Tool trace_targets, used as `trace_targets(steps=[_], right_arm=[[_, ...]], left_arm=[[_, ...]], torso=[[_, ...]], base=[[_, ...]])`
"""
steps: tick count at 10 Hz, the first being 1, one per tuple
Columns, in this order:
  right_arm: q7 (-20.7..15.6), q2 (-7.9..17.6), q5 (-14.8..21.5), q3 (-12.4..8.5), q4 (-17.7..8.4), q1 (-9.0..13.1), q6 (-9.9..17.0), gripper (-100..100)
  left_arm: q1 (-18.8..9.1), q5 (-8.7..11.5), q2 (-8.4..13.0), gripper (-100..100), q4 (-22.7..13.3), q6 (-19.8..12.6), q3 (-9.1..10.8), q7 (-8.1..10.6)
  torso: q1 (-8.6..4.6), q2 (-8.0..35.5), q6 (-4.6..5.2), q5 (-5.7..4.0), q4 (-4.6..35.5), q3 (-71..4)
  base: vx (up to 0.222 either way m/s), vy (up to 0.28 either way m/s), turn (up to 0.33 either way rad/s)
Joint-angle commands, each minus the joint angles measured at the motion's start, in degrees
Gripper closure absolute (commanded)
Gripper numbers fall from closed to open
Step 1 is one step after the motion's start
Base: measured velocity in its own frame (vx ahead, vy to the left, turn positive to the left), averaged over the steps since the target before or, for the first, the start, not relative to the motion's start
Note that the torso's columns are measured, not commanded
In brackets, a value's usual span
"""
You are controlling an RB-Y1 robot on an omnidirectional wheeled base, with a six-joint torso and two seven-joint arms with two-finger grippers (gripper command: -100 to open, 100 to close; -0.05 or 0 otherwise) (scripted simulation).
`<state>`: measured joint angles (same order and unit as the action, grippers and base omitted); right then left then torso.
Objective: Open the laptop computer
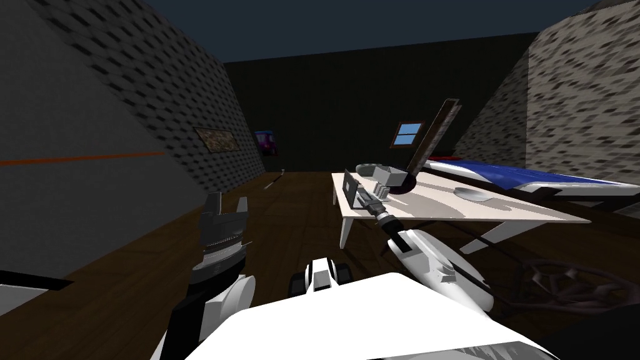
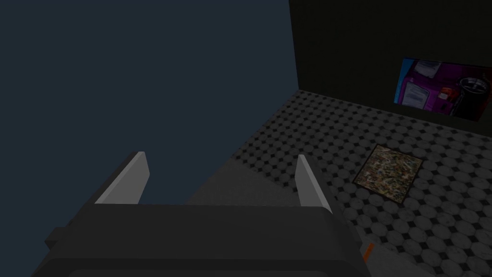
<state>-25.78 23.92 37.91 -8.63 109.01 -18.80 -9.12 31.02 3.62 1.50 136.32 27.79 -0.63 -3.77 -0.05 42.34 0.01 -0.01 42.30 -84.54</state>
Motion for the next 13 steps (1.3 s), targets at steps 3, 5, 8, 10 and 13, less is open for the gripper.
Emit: trace_targets(steps=[3,5,8,10,13], right_arm=[[-7.3,5.0,7.8,-0.8,-5.1,2.3,3.4,-100],[-9.9,7.0,10.8,-1.1,-6.9,3.0,4.5,-100],[-13.3,9.6,14.4,-1.6,-9.1,4.0,6.0,-100],[-15.6,11.0,17.0,-1.9,-10.6,4.7,6.9,-100],[-15.2,12.6,16.6,-2.4,-11.4,5.0,7.1,-100]], left_arm=[[0.0,0.0,0.0,0,0.0,0.0,0.0,0.0],[0.0,0.0,0.0,0,0.0,0.0,0.0,0.0],[0.0,0.0,0.0,0,0.0,0.0,0.0,0.0],[0.0,0.0,0.0,0,0.0,0.0,0.01,0.0],[0.0,0.0,0.0,0,0.0,0.0,0.01,0.0]], torso=[[-0.05,-0.1,-0.01,-0.01,0.0,0.0],[0.05,-0.1,-0.01,0.02,0.0,0.0],[-0.02,0.0,0.0,0.0,0.0,0.0],[-0.04,0.0,0.0,-0.02,0.0,0.0],[-0.09,0.0,-0.01,-0.02,0.0,0.0]], base=[[0.067,0.153,-0.052],[0.071,0.148,-0.053],[0.061,0.125,-0.041],[0.036,0.096,-0.04],[0.046,0.057,-0.001]])
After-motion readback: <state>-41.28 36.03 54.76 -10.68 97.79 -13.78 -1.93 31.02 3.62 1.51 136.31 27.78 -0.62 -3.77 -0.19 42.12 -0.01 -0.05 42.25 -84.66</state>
